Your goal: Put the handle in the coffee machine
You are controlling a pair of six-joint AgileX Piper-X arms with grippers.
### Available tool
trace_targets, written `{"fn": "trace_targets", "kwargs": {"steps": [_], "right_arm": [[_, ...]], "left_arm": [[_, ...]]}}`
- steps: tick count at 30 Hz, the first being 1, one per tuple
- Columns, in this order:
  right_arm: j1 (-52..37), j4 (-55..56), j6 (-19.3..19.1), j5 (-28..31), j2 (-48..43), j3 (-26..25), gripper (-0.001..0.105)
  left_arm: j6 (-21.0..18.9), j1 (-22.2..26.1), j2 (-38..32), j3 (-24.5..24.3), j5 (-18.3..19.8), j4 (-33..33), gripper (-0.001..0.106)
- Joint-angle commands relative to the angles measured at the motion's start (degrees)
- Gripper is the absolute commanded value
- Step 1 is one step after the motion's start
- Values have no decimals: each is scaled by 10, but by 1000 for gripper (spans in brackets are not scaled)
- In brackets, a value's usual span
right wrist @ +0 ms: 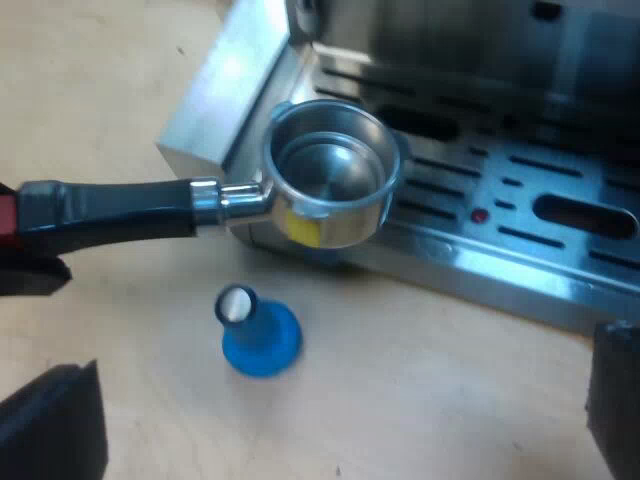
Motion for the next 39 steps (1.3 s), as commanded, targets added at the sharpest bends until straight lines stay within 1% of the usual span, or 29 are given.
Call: {"fn": "trace_targets", "kwargs": {"steps": [1,4,9,11,13,15,20,25,27,29,33,35,36,39], "right_arm": [[17,-39,2,48,-7,14,105],[41,-84,2,100,-7,41,105],[71,-177,-4,230,-7,88,105],[72,-222,-10,249,-7,110,105],[71,-257,-10,256,-7,129,105],[71,-306,-13,265,-3,161,105],[71,-371,-12,276,25,202,105],[71,-370,-9,275,46,204,105],[72,-387,25,272,46,204,105],[70,-414,28,277,46,206,105],[64,-441,17,311,56,208,105],[64,-457,18,363,77,208,105],[64,-468,18,374,88,208,105],[64,-495,18,390,115,208,105]], "left_arm": [[4,8,0,-6,35,-7,0],[4,11,0,-6,35,-7,0],[7,11,0,-6,35,-9,0],[9,11,0,-6,37,-13,0],[12,11,0,-6,43,-17,0],[12,11,0,-6,44,-22,0],[12,11,0,-6,44,-40,0],[12,11,0,-6,47,-49,0],[12,11,0,-6,47,-47,0],[12,11,0,-6,47,-47,0],[12,11,0,-6,47,-47,0],[12,11,0,-6,47,-47,0],[12,11,0,-6,47,-47,0],[12,11,0,-6,47,-49,0]]}}
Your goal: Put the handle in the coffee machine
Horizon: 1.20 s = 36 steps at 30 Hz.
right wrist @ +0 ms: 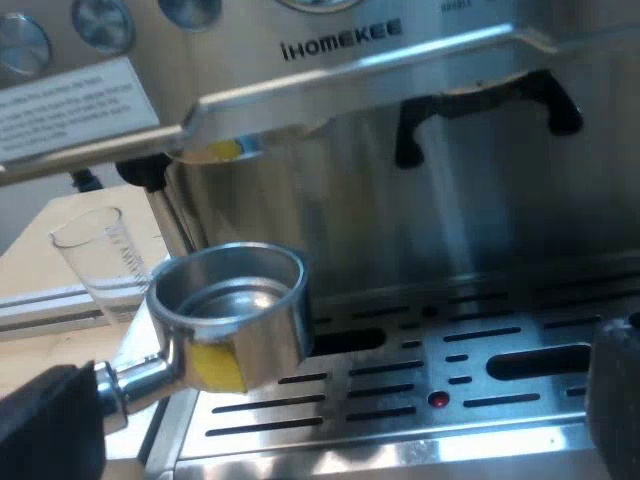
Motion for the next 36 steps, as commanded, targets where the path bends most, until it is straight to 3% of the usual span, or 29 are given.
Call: {"fn": "trace_targets", "kwargs": {"steps": [1,6,10,14,18,22,25,36], "right_arm": [[-4,-33,-6,33,29,-1,105],[-4,-68,-6,71,66,-1,105],[-4,-92,-18,59,79,-1,105],[-4,-135,-109,37,84,-1,105],[-4,-181,-138,35,83,-1,105],[-4,-217,-206,-13,83,-1,105],[-4,-245,-233,-18,83,-1,105],[-4,-270,-255,-17,83,-1,105]], "left_arm": [[4,1,0,-6,32,-13,0],[4,1,6,-6,32,-15,0],[4,1,19,-6,32,-16,0],[4,1,37,-6,32,-28,0],[4,1,40,-6,32,-35,0],[4,1,40,-6,35,-48,0],[4,1,40,-6,52,-53,0],[25,8,73,-6,83,-80,0]]}}
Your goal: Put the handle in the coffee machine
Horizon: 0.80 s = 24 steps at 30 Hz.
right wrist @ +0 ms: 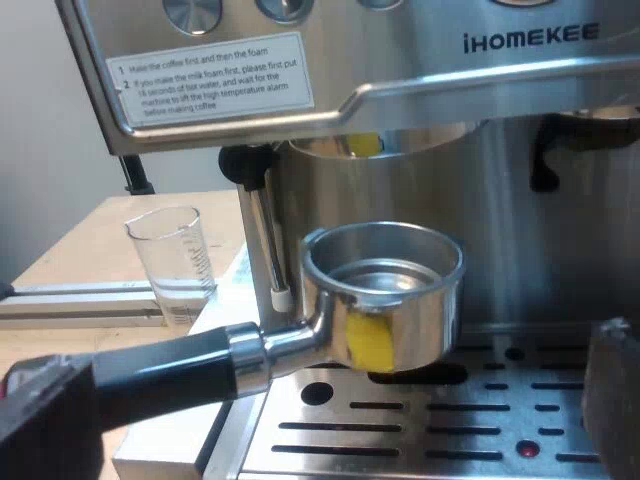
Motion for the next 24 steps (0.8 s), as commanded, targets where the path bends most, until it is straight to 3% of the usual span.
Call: {"fn": "trace_targets", "kwargs": {"steps": [1,8,16,21,24], "right_arm": [[-4,-8,-20,0,-2,-1,105],[-4,-8,-31,0,-2,-1,105],[-4,-8,-32,0,-2,-1,105],[-4,-8,-32,0,-2,-1,105],[-4,-8,-32,0,-2,-1,105]], "left_arm": [[3,11,18,-6,45,-24,0],[37,31,52,-6,63,-52,0],[40,29,84,-7,63,-91,0],[40,29,103,-19,63,-93,0],[40,29,133,-56,72,-93,0]]}}
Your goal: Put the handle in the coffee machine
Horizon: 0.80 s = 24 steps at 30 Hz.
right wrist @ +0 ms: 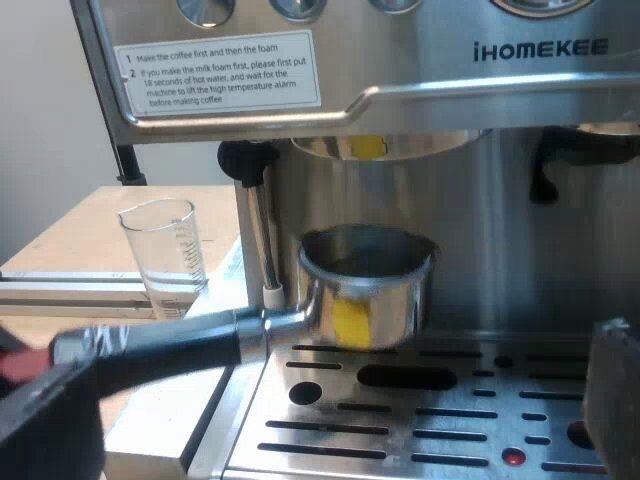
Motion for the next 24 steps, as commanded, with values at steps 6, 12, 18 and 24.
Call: {"fn": "trace_targets", "kwargs": {"steps": [6,12,18,24], "right_arm": [[-4,-8,-7,1,-2,-1,105],[-4,-8,-7,1,-2,-1,105],[-4,-8,-7,1,-2,-1,105],[-4,-8,-7,1,-2,-1,105]], "left_arm": [[4,-4,38,-65,47,-18,0],[2,-4,52,-74,66,-18,0],[2,-8,52,-76,86,-24,0],[1,-38,52,-76,78,-33,0]]}}
